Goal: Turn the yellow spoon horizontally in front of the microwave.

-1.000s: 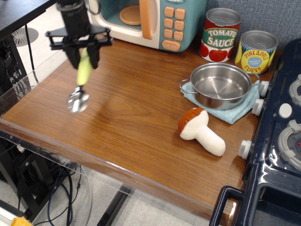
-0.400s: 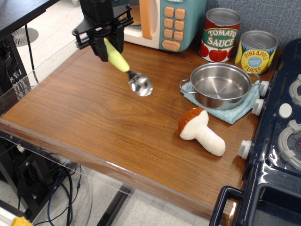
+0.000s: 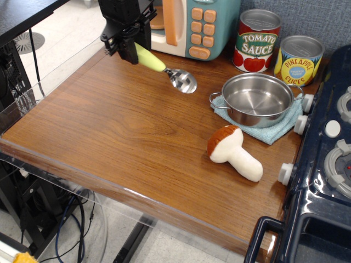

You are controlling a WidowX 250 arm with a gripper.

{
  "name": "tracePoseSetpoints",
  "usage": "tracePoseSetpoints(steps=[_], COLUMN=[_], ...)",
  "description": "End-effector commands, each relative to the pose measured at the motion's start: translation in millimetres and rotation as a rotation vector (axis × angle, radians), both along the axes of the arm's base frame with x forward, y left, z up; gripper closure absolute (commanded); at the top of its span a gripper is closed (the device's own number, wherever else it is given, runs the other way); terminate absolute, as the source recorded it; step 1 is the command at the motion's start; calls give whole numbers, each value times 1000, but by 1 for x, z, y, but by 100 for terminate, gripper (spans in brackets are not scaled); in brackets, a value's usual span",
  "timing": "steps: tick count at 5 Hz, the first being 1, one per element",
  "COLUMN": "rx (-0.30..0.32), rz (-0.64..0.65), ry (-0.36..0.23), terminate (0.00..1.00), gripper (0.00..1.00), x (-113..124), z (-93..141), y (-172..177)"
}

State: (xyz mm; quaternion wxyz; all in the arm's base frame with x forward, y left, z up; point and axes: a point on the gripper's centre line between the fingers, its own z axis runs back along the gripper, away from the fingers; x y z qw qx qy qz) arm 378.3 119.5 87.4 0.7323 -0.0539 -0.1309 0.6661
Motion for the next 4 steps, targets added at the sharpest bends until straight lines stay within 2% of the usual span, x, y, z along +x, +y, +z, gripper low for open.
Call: tracePoseSetpoints(steps=[1,2,3,4], rx=[8,12,37,55], rz=[91,108,133,133], ry=[-53,-37,10,28], terminate=[0,0,0,0], gripper=[100,100,100,100], x=[34,45,53,55], z=[9,-5,-20,-27], y=[6,7,8,8])
